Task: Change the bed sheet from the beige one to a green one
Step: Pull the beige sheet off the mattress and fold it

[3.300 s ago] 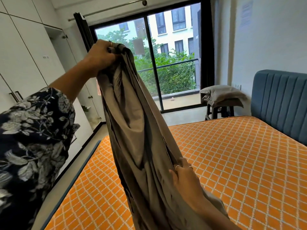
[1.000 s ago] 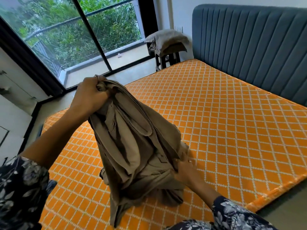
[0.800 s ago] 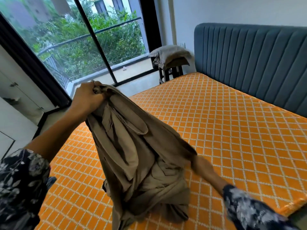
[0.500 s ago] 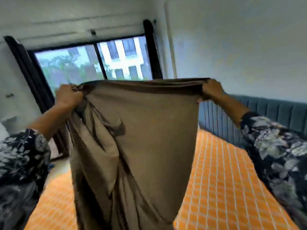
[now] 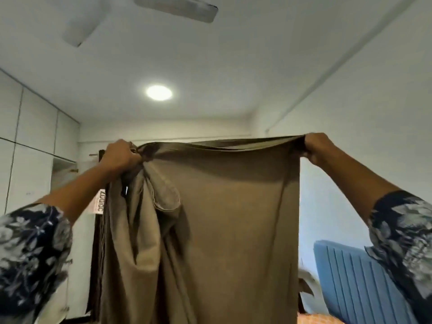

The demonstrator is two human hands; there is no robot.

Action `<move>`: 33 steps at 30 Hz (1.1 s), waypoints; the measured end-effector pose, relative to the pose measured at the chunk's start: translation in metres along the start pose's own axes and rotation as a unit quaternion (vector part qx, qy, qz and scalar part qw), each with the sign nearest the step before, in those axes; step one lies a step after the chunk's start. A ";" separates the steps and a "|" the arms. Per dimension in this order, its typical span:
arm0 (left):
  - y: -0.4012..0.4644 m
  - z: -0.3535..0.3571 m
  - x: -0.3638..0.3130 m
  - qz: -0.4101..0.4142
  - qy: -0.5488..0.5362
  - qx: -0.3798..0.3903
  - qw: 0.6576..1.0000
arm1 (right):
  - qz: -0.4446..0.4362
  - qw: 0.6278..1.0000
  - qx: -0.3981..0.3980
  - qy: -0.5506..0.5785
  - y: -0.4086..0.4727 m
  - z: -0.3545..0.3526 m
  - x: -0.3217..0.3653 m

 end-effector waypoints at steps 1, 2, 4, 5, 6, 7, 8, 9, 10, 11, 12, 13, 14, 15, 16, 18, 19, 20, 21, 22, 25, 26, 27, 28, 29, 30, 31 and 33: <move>0.004 -0.011 -0.006 0.006 -0.007 -0.040 0.999 | -0.052 0.997 -0.051 0.003 -0.003 -0.007 0.027; 0.011 -0.029 -0.012 0.015 -0.017 -0.091 0.996 | -0.104 0.990 -0.096 -0.008 -0.014 -0.012 0.057; 0.027 -0.074 -0.023 0.039 -0.031 -0.201 0.978 | -0.203 0.968 -0.144 -0.009 -0.045 -0.014 0.114; 0.030 -0.095 -0.029 0.049 -0.037 -0.245 0.968 | -0.227 0.963 -0.147 -0.006 -0.055 -0.013 0.133; 0.032 -0.107 -0.029 0.053 -0.043 -0.264 0.962 | -0.234 0.961 -0.149 -0.010 -0.064 -0.012 0.144; 0.033 -0.111 -0.029 0.058 -0.042 -0.255 0.964 | -0.230 0.962 -0.148 -0.016 -0.062 -0.009 0.146; 0.031 -0.102 -0.022 0.056 -0.040 -0.216 0.974 | -0.215 0.966 -0.141 -0.035 -0.052 -0.003 0.137; 0.027 -0.084 -0.012 0.046 -0.036 -0.157 0.986 | -0.186 0.972 -0.127 -0.066 -0.037 0.006 0.119; 0.019 -0.059 0.002 0.023 -0.026 -0.091 0.995 | -0.146 0.980 -0.100 -0.097 -0.026 0.016 0.092; 0.006 -0.032 0.018 -0.003 -0.009 -0.031 0.999 | -0.108 0.983 -0.072 -0.131 -0.015 0.025 0.063; -0.007 -0.010 0.031 -0.021 0.008 0.011 1.000 | -0.077 0.986 -0.051 -0.138 -0.009 0.029 0.039; -0.017 0.004 0.037 -0.028 0.015 0.025 0.999 | -0.065 0.989 -0.051 -0.124 -0.008 0.029 0.025; -0.016 0.007 0.041 -0.025 0.015 0.006 1.000 | -0.072 0.991 -0.062 -0.099 -0.012 0.027 0.028; -0.010 -0.003 0.038 -0.013 0.009 -0.043 0.999 | -0.101 0.988 -0.079 -0.082 -0.020 0.025 0.042; 0.000 -0.021 0.032 -0.001 0.002 -0.103 0.995 | -0.142 0.982 -0.101 -0.072 -0.032 0.023 0.065; 0.016 -0.068 0.013 0.023 0.009 -0.232 0.972 | -0.211 0.968 -0.132 -0.036 -0.052 0.018 0.109; 0.021 -0.088 0.003 0.035 0.010 -0.277 0.960 | -0.235 0.962 -0.139 -0.030 -0.059 0.018 0.124; 0.025 -0.099 -0.003 0.044 0.008 -0.291 0.956 | -0.246 0.958 -0.142 -0.038 -0.059 0.019 0.131; 0.026 -0.099 -0.006 0.050 0.002 -0.269 0.962 | -0.240 0.959 -0.141 -0.058 -0.057 0.020 0.128; 0.026 -0.089 -0.006 0.049 -0.009 -0.215 0.975 | -0.219 0.962 -0.133 -0.088 -0.048 0.022 0.118; 0.006 -0.040 0.007 0.026 -0.028 -0.049 0.998 | -0.172 0.961 -0.114 -0.184 -0.034 0.017 0.079; -0.003 -0.029 0.008 0.023 -0.036 -0.033 0.999 | -0.171 0.959 -0.118 -0.194 -0.033 0.014 0.072; -0.007 -0.026 0.007 0.027 -0.044 -0.034 0.998 | -0.175 0.956 -0.130 -0.197 -0.034 0.010 0.071; -0.007 -0.025 0.004 0.037 -0.055 -0.034 0.997 | -0.190 0.950 -0.152 -0.197 -0.035 0.003 0.076; -0.002 -0.028 0.000 0.050 -0.068 -0.031 0.996 | -0.207 0.941 -0.177 -0.199 -0.038 -0.001 0.084; 0.005 -0.033 -0.003 0.063 -0.089 -0.020 0.994 | -0.226 0.934 -0.195 -0.195 -0.041 -0.004 0.094; 0.011 -0.038 -0.008 0.077 -0.117 -0.004 0.990 | -0.236 0.932 -0.202 -0.187 -0.043 -0.007 0.104; 0.017 -0.044 -0.015 0.089 -0.167 0.041 0.981 | -0.212 0.938 -0.193 -0.194 -0.031 -0.011 0.109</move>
Point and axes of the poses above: each hand's wrist, its own y-axis towards the middle knuckle, its own z-axis out of the palm, x = y × z, the point moved 9 cm from there along y, towards the middle knuckle, and after that the axes turned 15 degrees about z, right-handed, at the moved point
